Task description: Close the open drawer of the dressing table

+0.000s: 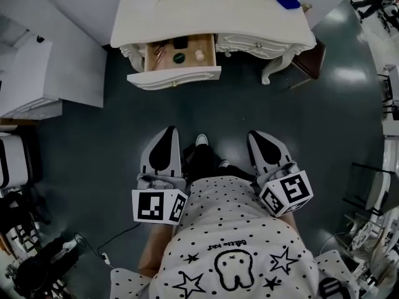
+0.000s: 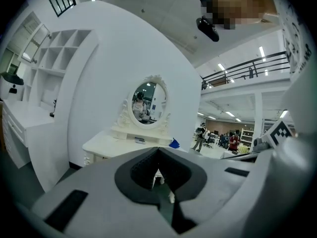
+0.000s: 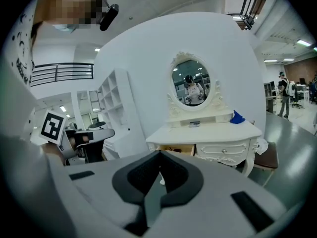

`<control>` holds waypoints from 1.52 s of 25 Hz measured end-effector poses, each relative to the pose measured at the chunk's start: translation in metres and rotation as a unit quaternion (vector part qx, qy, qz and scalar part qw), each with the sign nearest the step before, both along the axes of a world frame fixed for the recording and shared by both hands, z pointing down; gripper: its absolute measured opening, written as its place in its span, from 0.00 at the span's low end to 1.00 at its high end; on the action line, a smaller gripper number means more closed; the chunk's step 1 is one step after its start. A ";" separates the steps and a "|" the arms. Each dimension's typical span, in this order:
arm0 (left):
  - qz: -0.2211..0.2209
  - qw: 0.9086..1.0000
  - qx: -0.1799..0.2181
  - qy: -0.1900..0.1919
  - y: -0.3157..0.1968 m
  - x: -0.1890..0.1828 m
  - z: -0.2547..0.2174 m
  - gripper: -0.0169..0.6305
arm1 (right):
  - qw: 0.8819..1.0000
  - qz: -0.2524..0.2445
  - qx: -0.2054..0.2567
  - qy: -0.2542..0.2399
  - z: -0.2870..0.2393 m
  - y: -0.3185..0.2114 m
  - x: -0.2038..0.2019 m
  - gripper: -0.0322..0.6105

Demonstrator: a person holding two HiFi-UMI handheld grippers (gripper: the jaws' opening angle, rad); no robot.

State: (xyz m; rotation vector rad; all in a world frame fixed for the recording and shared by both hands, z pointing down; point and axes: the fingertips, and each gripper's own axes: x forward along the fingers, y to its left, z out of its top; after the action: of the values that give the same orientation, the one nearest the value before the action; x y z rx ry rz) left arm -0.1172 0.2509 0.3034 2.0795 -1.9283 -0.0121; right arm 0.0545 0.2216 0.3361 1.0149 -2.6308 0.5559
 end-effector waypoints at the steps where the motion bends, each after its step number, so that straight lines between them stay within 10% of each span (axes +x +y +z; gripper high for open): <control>1: 0.000 1.000 -0.001 0.000 -0.005 -0.006 0.001 0.05 | 1.000 0.002 0.000 -0.001 0.000 -0.006 -0.005 0.06; 21: -0.016 0.999 -0.038 0.011 -0.071 -0.048 0.023 0.05 | 0.999 0.027 -0.036 -0.005 0.023 -0.071 -0.032 0.06; 38: -0.117 0.993 -0.002 -0.014 -0.197 -0.034 -0.003 0.05 | 0.999 -0.014 -0.017 -0.030 0.010 -0.234 0.012 0.06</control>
State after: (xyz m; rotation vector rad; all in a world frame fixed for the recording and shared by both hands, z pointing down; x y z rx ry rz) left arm -0.1513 0.0538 0.3009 1.8493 -2.1763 -0.0303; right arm 0.0661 -0.0127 0.3458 0.9637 -2.6735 0.6314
